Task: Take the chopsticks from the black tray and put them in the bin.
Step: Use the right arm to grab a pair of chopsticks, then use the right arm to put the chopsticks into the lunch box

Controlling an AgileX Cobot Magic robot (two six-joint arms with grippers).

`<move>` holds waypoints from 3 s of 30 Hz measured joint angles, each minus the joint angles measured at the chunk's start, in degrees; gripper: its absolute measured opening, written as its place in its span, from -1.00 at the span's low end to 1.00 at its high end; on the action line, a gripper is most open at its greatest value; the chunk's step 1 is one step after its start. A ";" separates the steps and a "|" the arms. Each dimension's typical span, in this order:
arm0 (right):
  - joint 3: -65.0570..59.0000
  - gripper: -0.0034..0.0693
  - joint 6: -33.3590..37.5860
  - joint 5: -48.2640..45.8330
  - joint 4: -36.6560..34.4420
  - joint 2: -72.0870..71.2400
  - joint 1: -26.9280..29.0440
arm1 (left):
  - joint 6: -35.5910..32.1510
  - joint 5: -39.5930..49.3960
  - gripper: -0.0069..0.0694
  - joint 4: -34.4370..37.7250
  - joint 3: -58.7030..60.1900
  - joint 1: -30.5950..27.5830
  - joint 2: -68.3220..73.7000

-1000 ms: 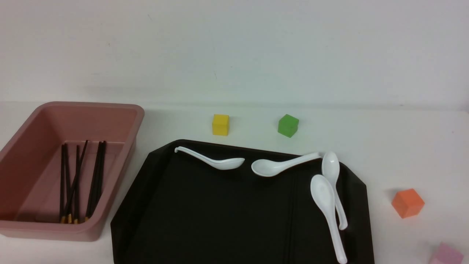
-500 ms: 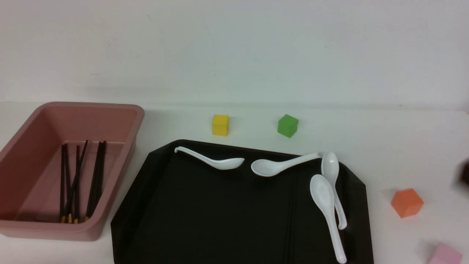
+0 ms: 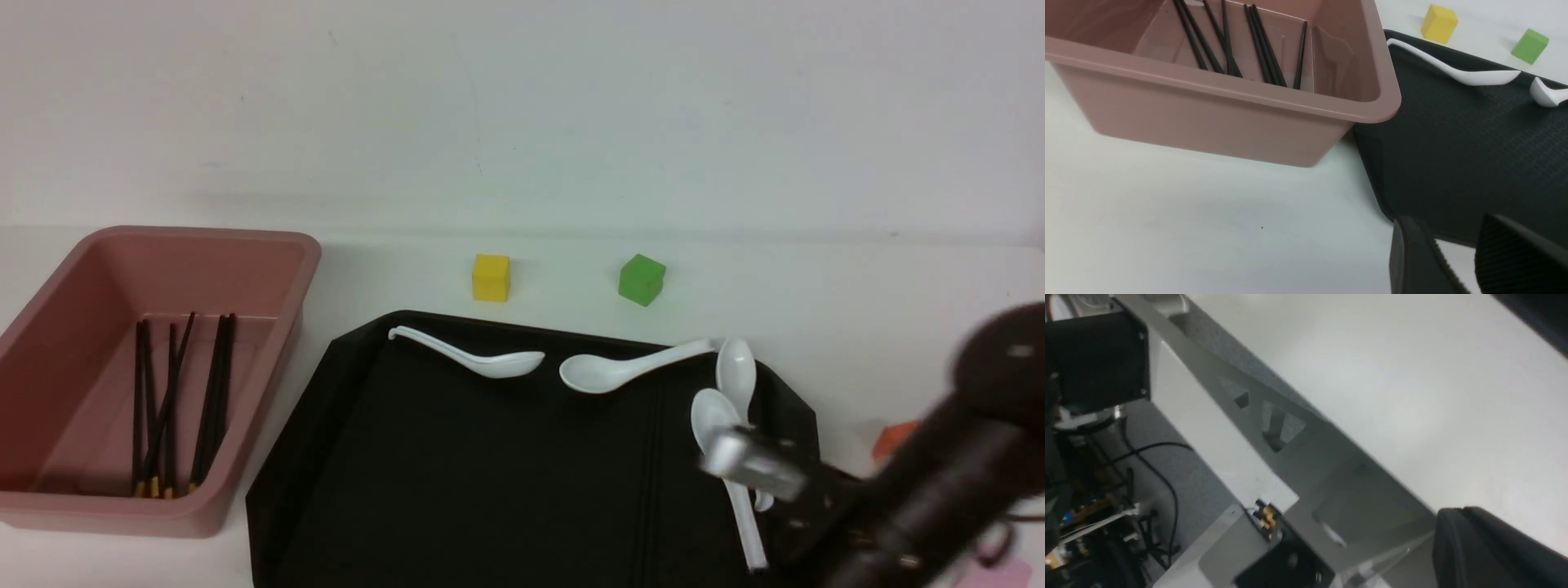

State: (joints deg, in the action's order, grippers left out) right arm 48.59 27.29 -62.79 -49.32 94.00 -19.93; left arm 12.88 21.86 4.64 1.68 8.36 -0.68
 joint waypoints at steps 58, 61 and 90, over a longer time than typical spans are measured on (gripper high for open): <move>32.39 -0.56 -47.77 -5.65 43.99 20.86 -15.53 | 0.00 0.00 -0.19 0.00 0.00 0.00 0.00; 37.71 -0.56 -45.46 -5.92 42.10 20.86 -15.58 | 0.00 0.00 -0.19 0.00 0.00 0.00 0.00; 74.67 -0.43 12.88 52.33 -2.53 44.82 -34.95 | 0.00 0.00 -0.19 0.00 0.00 0.00 0.00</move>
State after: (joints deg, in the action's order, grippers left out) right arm 123.26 40.17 -10.46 -51.85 138.82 -54.88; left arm 12.88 21.86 4.64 1.68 8.36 -0.68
